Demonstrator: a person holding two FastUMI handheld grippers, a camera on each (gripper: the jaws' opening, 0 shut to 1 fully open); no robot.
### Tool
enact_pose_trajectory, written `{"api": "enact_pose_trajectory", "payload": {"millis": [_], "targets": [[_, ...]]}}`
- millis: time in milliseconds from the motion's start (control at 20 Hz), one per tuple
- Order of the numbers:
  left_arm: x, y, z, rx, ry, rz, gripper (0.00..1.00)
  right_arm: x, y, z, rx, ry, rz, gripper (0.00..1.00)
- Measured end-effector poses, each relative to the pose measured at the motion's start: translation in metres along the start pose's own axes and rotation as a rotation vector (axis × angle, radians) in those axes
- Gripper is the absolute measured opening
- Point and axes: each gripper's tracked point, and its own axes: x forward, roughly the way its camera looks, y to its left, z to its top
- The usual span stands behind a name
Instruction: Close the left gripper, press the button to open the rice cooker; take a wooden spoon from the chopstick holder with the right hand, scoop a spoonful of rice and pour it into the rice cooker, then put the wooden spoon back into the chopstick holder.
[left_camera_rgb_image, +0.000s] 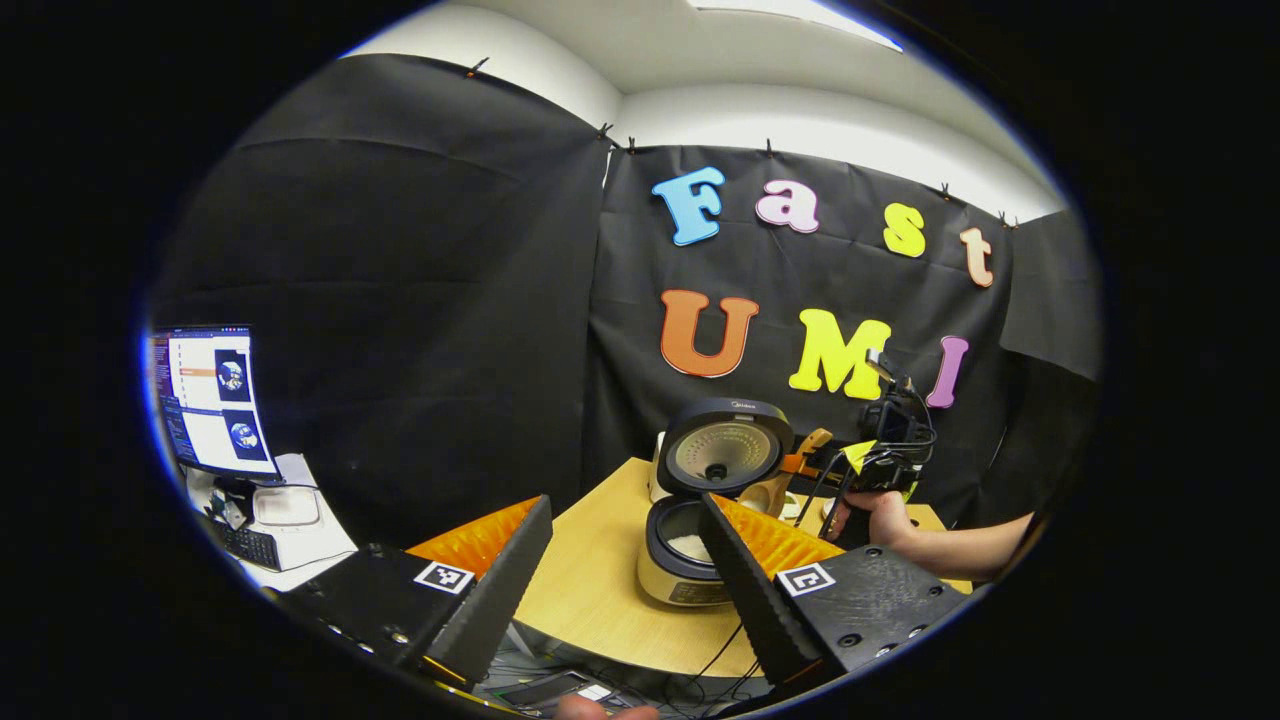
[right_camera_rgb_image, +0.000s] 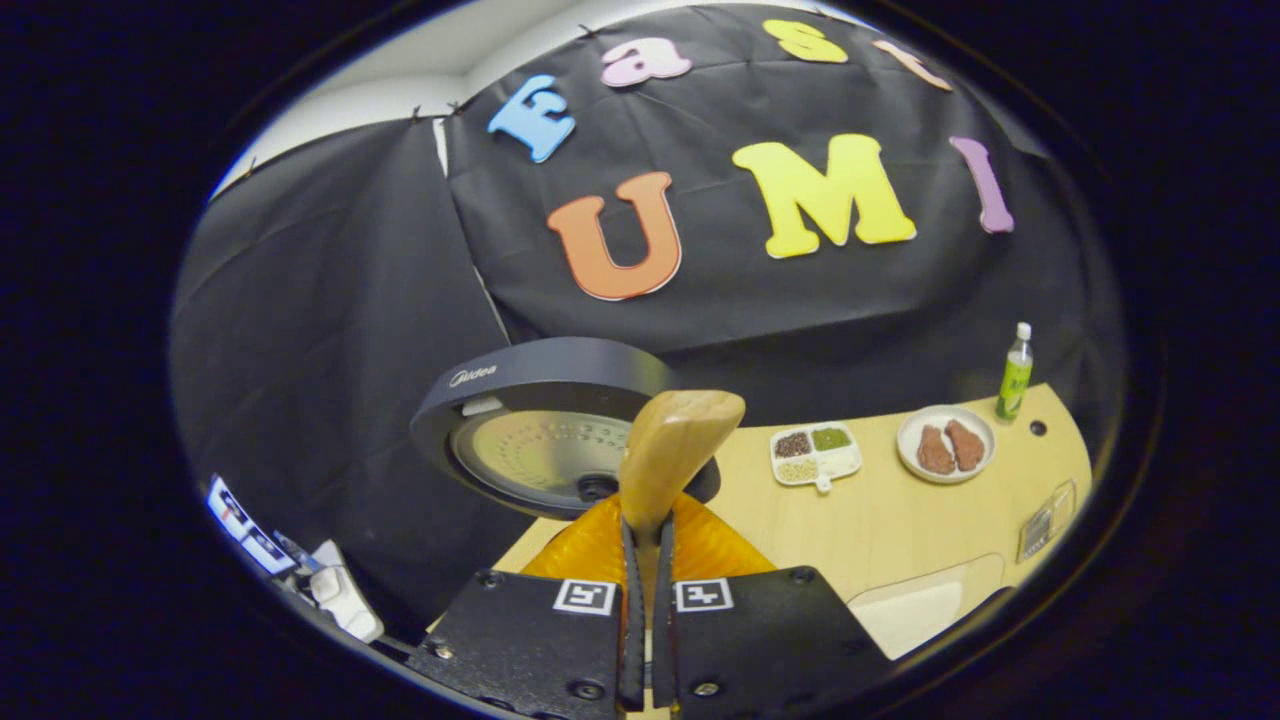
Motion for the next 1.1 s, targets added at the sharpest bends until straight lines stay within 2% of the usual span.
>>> {"api": "enact_pose_trajectory", "payload": {"millis": [500, 750, 900, 1100], "targets": [[0.0, 0.009, -0.003, -0.005, 0.01, 0.019, 0.95, -0.005, 0.029, -0.002, -0.355, -0.058, 0.017, 0.08], [-0.004, 0.013, -0.002, -0.01, 0.004, 0.022, 0.95, -0.013, 0.043, -0.002, -0.562, -0.131, 0.012, 0.08], [-0.005, 0.015, -0.003, -0.014, 0.003, 0.023, 0.95, -0.017, 0.047, -0.006, -0.608, -0.145, 0.015, 0.08], [-0.006, 0.017, -0.006, -0.005, 0.01, 0.025, 0.95, -0.019, 0.043, -0.008, -0.589, -0.137, 0.011, 0.08]]}}
